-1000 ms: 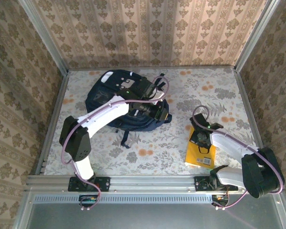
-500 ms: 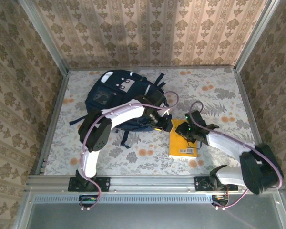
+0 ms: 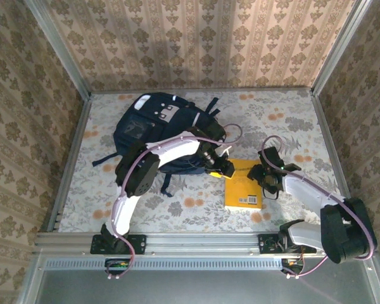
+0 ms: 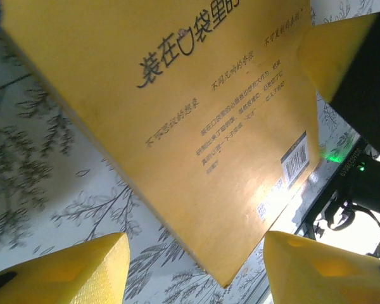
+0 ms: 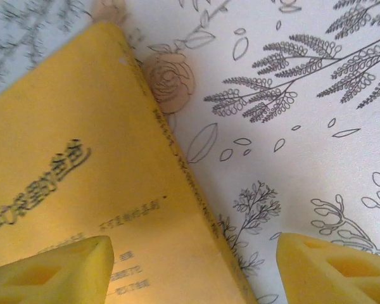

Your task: Pack the student bag

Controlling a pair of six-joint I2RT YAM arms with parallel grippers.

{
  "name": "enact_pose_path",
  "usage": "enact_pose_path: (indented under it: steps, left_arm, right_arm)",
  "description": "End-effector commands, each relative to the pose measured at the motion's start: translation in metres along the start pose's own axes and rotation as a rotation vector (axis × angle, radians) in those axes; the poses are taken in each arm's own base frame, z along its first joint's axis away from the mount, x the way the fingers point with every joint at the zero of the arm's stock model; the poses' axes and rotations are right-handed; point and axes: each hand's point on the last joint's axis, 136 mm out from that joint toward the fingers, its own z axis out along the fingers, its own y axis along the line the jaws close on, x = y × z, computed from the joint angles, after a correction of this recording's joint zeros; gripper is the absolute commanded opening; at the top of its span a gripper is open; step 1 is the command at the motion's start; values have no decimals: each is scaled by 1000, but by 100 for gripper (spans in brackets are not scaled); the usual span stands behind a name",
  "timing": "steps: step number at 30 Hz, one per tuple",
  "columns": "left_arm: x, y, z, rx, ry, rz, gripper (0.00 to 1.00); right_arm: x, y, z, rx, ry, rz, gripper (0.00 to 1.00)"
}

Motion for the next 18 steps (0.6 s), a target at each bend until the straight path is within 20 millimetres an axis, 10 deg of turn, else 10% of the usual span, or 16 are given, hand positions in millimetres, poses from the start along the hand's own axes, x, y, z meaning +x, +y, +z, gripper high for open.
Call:
enact_pose_path:
  steps: [1,18]
  left_arm:
    - [6,-6,7,31,51,3,59]
    - [13,8,21,22,97,5,52]
  right_arm:
    - [10,20,4,-123,60,-36,70]
    - [44,97,-50,-719,182,-109,66]
